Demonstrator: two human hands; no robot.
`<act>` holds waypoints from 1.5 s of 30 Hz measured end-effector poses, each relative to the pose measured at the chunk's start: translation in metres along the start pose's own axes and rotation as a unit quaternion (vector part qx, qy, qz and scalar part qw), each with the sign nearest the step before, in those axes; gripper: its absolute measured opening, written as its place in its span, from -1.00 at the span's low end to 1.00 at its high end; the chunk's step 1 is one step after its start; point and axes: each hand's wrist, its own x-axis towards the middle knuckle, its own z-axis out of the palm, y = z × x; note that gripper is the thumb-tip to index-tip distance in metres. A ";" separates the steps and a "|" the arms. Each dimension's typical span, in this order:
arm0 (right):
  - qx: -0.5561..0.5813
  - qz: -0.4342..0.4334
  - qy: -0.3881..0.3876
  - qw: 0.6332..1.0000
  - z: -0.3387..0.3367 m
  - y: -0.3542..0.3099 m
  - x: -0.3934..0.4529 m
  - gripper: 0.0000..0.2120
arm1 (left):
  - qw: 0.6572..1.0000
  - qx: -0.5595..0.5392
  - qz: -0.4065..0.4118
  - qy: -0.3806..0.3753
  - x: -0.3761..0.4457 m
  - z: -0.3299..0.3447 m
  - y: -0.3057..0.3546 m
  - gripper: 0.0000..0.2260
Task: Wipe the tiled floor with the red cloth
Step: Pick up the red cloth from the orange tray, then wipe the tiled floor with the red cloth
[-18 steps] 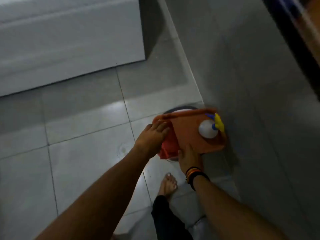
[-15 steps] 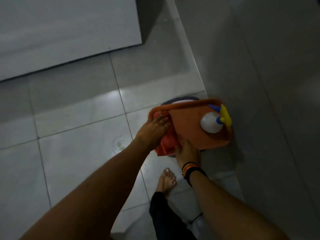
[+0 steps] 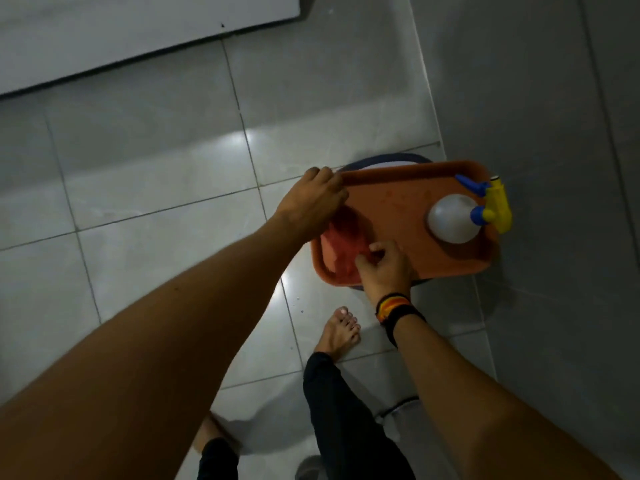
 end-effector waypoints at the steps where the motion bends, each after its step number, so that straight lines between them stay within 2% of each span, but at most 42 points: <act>1: 0.019 -0.013 -0.004 1.000 -0.005 -0.008 -0.013 -0.85 | 0.998 -0.040 -0.038 0.015 -0.020 -0.007 -0.005 -0.77; 5: 0.048 -0.062 0.001 0.997 -0.006 -0.036 -0.065 -0.81 | 0.980 -0.130 -0.146 0.047 -0.123 -0.018 -0.016 -0.82; 9: 0.012 -0.112 -0.040 0.993 0.037 -0.048 -0.113 -0.76 | 0.939 -0.248 -0.236 -0.031 -0.236 0.000 -0.006 -0.86; 12: -0.019 -0.112 -0.053 0.992 0.091 -0.027 -0.141 -0.69 | 0.871 -0.370 -0.314 -0.081 -0.303 0.040 0.014 -0.83; 16: -0.055 -0.047 -0.029 0.997 0.176 0.029 -0.162 -0.65 | 0.768 -0.478 -0.402 -0.140 -0.365 0.122 0.048 -0.85; 21: -0.149 -0.007 -0.016 0.989 0.261 0.095 -0.143 -0.64 | 0.656 -0.582 -0.445 -0.178 -0.395 0.237 0.085 -0.82; 23: -0.182 -0.036 -0.007 0.983 0.290 0.119 -0.110 -0.65 | 0.631 -0.617 -0.441 -0.166 -0.386 0.284 0.090 -0.81; 24: -0.194 -0.053 -0.001 0.980 0.304 0.132 -0.090 -0.63 | 0.629 -0.626 -0.435 -0.151 -0.380 0.312 0.091 -0.78; 25: -0.205 -0.073 0.005 0.976 0.315 0.143 -0.071 -0.58 | 0.643 -0.618 -0.434 -0.129 -0.375 0.336 0.089 -0.70; 26: -0.222 -0.090 0.003 0.971 0.329 0.159 -0.054 -0.50 | 0.670 -0.587 -0.442 -0.104 -0.370 0.365 0.089 -0.54; 28: -0.264 -0.115 -0.018 0.958 0.353 0.196 -0.035 -0.34 | 0.734 -0.489 -0.468 -0.060 -0.365 0.414 0.085 -0.08; 29: -0.287 -0.126 -0.034 0.949 0.365 0.216 -0.031 -0.28 | 0.747 -0.454 -0.483 -0.052 -0.366 0.434 0.079 0.11; 31: -0.336 -0.140 -0.058 0.930 0.385 0.249 -0.031 -0.20 | 0.745 -0.430 -0.507 -0.060 -0.373 0.462 0.066 0.39; 33: -0.379 -0.144 -0.020 0.914 0.414 0.261 -0.023 -0.15 | 0.742 -0.428 -0.509 -0.081 -0.379 0.484 0.057 0.55; 35: -0.406 -0.135 0.061 0.902 0.448 0.245 -0.012 -0.14 | 0.754 -0.430 -0.488 -0.094 -0.383 0.500 0.056 0.62; 37: -0.426 -0.181 0.089 0.882 0.479 0.226 -0.004 -0.19 | 0.766 -0.419 -0.480 -0.087 -0.382 0.510 0.058 0.64; 39: -0.469 -0.309 0.032 0.827 0.498 0.227 -0.014 -0.26 | 0.770 -0.411 -0.481 -0.085 -0.381 0.511 0.059 0.63; 41: -0.479 -0.419 -0.076 0.768 0.491 0.252 -0.035 -0.31 | 0.763 -0.422 -0.478 -0.106 -0.384 0.509 0.057 0.65; 43: -0.486 -0.456 -0.147 0.731 0.458 0.284 -0.043 -0.31 | 0.755 -0.448 -0.457 -0.138 -0.386 0.502 0.051 0.68; 45: -0.508 -0.433 -0.153 0.728 0.418 0.309 -0.037 -0.31 | 0.752 -0.469 -0.436 -0.157 -0.388 0.489 0.042 0.67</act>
